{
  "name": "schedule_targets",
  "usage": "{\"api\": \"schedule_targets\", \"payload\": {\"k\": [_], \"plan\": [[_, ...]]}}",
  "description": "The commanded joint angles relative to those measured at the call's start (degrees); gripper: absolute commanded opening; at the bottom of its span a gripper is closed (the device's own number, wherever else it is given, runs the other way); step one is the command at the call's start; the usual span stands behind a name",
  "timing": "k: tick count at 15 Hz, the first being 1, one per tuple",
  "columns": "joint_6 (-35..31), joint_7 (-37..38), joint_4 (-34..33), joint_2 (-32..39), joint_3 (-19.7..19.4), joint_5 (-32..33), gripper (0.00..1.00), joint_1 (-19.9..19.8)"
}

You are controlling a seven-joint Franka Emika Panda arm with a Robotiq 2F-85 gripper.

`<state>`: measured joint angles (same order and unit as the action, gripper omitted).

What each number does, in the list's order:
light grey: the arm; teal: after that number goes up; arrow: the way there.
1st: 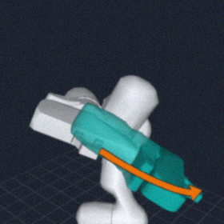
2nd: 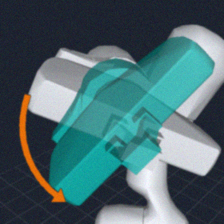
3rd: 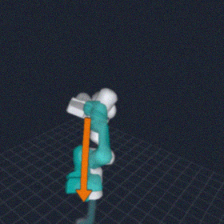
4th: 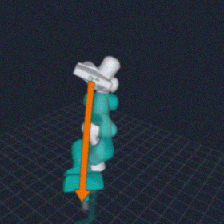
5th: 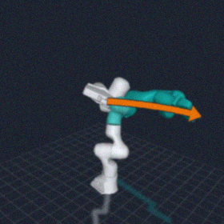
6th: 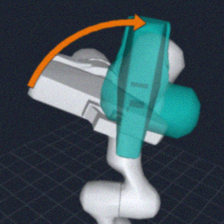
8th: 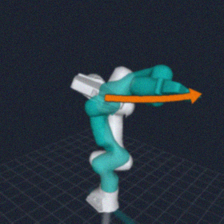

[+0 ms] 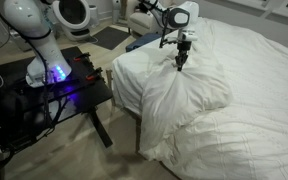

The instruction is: Straighten the beddings on the bottom right corner of the bed

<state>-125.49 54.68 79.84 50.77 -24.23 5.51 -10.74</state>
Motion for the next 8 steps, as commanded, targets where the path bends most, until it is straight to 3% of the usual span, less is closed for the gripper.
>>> {"api": "schedule_targets", "payload": {"k": [1,8], "plan": [[3.62,-4.81,8.95,-8.98,4.01,-0.57,0.01,1.6],[8.58,-12.2,20.68,-19.49,9.03,-0.84,0.01,4.07]]}}
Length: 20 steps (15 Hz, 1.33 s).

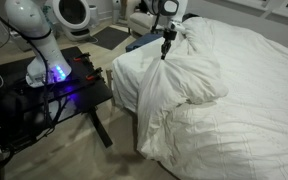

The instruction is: Straighten the beddings on the bottom right corner of the bed

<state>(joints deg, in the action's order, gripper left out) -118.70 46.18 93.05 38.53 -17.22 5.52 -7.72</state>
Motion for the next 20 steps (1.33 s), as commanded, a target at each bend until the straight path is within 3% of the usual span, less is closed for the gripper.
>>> {"api": "schedule_targets", "payload": {"k": [1,12,20], "plan": [[1.85,-4.74,9.11,-8.66,2.61,-0.87,0.01,1.38],[-4.84,-22.72,27.86,-23.14,8.16,-0.26,0.01,4.77],[-8.89,-27.86,39.79,-31.39,14.2,-3.22,0.01,7.68]]}}
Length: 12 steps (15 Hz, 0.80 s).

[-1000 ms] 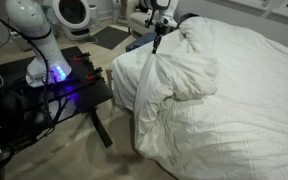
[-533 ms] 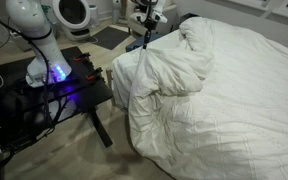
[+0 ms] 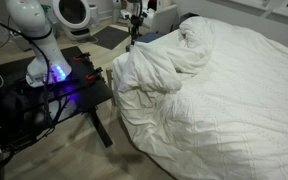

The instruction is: Straighten the beddings on the bottom right corner of the bed

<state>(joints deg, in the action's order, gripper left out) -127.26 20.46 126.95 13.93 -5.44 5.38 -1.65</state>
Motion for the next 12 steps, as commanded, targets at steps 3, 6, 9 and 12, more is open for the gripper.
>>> {"api": "schedule_targets", "payload": {"k": [3,6,9,12], "plan": [[0.12,-3.04,9.63,-10.23,5.06,-5.49,0.0,2.84],[0.84,-2.87,12.8,-13.88,7.17,-8.41,0.0,4.15],[3.65,-1.73,13.99,-17.13,8.58,-10.28,0.0,5.29],[5.61,-0.51,14.68,-20.28,9.48,-11.19,0.0,5.83]]}}
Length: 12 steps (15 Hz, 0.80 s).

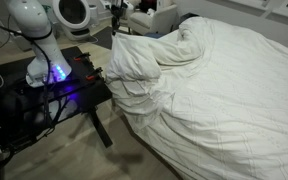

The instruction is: Straighten the beddings on the bottom right corner of the bed

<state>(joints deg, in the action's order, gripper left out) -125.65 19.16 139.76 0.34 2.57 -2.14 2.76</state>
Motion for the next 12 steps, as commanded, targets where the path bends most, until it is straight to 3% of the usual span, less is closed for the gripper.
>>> {"api": "schedule_targets", "payload": {"k": [1,2,3,7,12], "plan": [[4.41,1.11,2.02,-7.39,1.58,-3.49,0.0,1.46],[4.36,1.59,2.34,-7.99,1.73,-3.07,0.0,1.43],[4.74,2.84,2.42,-8.4,1.94,-1.86,0.2,1.35],[5.16,3.9,2.21,-9.91,2.96,-1.57,0.48,1.57],[-4.02,4.29,0.78,-8.76,1.65,-1.31,0.87,-0.3]]}}
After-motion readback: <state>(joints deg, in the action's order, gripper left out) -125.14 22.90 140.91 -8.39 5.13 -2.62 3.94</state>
